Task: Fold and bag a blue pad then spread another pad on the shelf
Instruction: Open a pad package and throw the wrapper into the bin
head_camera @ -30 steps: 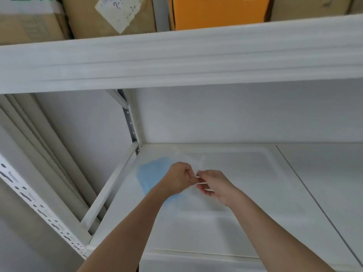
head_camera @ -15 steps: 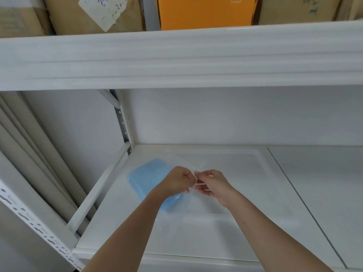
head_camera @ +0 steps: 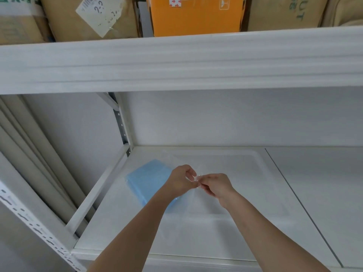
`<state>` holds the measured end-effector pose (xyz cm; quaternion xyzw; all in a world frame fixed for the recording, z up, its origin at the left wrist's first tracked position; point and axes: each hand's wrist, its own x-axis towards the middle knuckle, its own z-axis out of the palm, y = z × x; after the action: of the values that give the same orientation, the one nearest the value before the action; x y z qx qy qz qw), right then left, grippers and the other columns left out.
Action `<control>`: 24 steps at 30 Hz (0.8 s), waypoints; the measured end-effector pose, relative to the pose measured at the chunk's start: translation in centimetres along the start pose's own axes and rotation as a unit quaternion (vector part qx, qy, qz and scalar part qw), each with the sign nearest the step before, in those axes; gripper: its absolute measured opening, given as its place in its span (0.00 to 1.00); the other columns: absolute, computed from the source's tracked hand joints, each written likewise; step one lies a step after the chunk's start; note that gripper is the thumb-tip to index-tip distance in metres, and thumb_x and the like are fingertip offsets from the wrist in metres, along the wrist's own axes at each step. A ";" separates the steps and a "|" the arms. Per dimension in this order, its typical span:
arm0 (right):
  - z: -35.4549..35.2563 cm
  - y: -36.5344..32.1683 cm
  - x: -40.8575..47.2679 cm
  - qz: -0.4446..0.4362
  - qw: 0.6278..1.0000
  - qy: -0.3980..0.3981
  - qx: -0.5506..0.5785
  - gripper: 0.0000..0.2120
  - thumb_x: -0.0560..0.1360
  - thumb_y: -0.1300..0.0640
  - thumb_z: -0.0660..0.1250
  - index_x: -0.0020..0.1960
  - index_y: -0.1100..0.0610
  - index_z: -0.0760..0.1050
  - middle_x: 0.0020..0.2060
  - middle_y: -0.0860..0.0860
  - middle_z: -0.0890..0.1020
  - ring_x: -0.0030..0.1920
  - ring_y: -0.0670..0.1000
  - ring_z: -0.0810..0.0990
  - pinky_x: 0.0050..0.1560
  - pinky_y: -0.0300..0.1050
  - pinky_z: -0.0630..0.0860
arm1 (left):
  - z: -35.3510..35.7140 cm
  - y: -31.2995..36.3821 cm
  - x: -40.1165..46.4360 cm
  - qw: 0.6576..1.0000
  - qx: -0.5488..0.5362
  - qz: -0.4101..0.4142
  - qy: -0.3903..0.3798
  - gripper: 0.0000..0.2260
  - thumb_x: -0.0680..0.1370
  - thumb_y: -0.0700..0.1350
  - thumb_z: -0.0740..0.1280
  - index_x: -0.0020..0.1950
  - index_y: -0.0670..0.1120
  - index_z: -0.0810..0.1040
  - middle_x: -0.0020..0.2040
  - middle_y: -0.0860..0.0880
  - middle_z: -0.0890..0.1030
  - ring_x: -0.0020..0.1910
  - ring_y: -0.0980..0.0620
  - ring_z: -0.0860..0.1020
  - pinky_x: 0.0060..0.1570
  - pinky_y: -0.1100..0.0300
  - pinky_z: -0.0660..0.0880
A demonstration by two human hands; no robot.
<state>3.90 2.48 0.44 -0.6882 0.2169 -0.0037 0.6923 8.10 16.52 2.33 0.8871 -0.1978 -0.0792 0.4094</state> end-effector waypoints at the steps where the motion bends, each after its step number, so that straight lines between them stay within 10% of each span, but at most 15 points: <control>1: 0.0 0.1 0.0 0.000 1.000 0.000 -0.002 0.04 0.70 0.61 0.73 0.41 0.63 0.83 0.30 0.55 0.78 0.32 0.50 0.74 0.34 0.38 0.73 | 0.0 0.1 -0.1 1.000 0.003 0.001 0.002 0.13 0.69 0.45 0.76 0.48 0.45 0.77 0.46 0.50 0.78 0.41 0.59 0.74 0.34 0.75 0.68; 16: -0.2 0.5 -0.8 0.002 1.000 -0.025 -0.006 0.12 0.66 0.53 0.77 0.36 0.61 0.80 0.31 0.54 0.76 0.34 0.51 0.72 0.39 0.43 0.70 | 0.1 0.7 -0.9 1.000 0.007 -0.003 -0.025 0.09 0.70 0.42 0.75 0.42 0.42 0.75 0.35 0.48 0.79 0.32 0.53 0.77 0.41 0.56 0.78; 24: 0.2 1.0 -1.6 0.010 0.999 -0.031 0.021 0.13 0.67 0.52 0.77 0.34 0.60 0.79 0.34 0.55 0.80 0.35 0.50 0.73 0.42 0.44 0.70 | -0.3 0.7 -1.4 0.996 0.028 -0.015 -0.082 0.08 0.72 0.32 0.62 0.47 0.40 0.78 0.45 0.42 0.81 0.39 0.51 0.77 0.42 0.58 0.77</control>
<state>2.20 3.20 -0.09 -0.6712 0.2024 0.0201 0.7128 6.73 16.92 3.06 0.8916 -0.2196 -0.1519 0.3657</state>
